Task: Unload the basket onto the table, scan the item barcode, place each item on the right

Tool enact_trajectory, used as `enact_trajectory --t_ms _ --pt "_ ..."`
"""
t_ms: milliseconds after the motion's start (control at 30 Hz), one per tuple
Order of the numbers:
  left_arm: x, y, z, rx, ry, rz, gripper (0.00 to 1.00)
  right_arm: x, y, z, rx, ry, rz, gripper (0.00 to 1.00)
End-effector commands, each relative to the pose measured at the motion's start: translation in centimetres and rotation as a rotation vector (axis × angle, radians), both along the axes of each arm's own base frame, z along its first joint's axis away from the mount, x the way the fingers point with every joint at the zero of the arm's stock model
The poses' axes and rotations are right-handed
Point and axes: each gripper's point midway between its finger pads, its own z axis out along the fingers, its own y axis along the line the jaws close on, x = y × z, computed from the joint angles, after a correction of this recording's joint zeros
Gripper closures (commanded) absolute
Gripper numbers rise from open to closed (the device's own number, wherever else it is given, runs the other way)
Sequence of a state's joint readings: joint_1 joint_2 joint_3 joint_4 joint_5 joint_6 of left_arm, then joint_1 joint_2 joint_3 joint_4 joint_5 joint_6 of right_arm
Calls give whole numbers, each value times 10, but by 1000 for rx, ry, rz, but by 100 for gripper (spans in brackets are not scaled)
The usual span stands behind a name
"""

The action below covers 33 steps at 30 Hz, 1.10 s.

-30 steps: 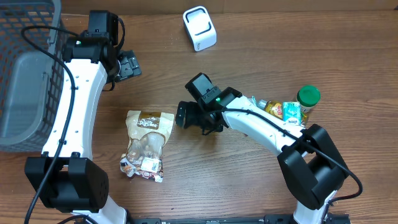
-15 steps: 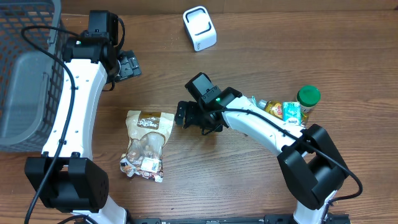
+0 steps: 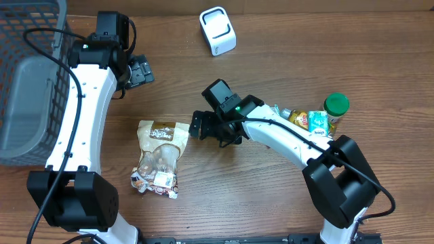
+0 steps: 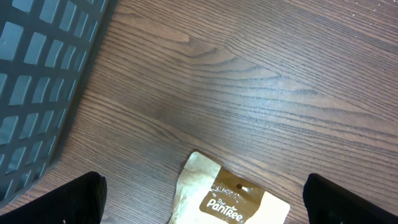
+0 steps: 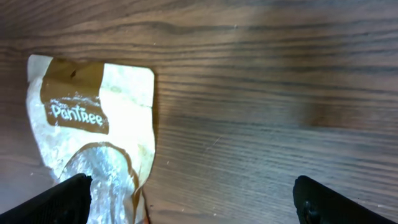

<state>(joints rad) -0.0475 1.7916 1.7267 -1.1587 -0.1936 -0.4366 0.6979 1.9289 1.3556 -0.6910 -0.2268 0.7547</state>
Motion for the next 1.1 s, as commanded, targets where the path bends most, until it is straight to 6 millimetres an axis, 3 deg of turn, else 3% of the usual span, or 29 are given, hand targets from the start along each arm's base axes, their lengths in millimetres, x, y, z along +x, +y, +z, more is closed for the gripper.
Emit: enact_trajectory --t_ms 0,200,267,467,533,633,867,1067 --pt "1 0 8 0 -20 -14 1 1 12 22 81 -11 23 0" --pt "1 0 8 0 -20 -14 1 -4 26 26 104 -31 49 1" --pt "1 0 8 0 -20 -14 1 -6 30 25 108 -33 59 9" --pt "1 0 8 0 -20 -14 1 -17 65 10 143 -68 129 18" --pt "1 0 8 0 -20 -14 0 -20 76 1 152 -84 150 28" --pt "1 0 8 0 -20 -14 0 -23 87 -12 145 -97 168 53" --pt "1 0 8 0 -20 -14 0 -31 107 -38 149 -144 272 96" --pt "1 0 8 0 -20 -14 0 -22 102 -54 72 -211 290 96"
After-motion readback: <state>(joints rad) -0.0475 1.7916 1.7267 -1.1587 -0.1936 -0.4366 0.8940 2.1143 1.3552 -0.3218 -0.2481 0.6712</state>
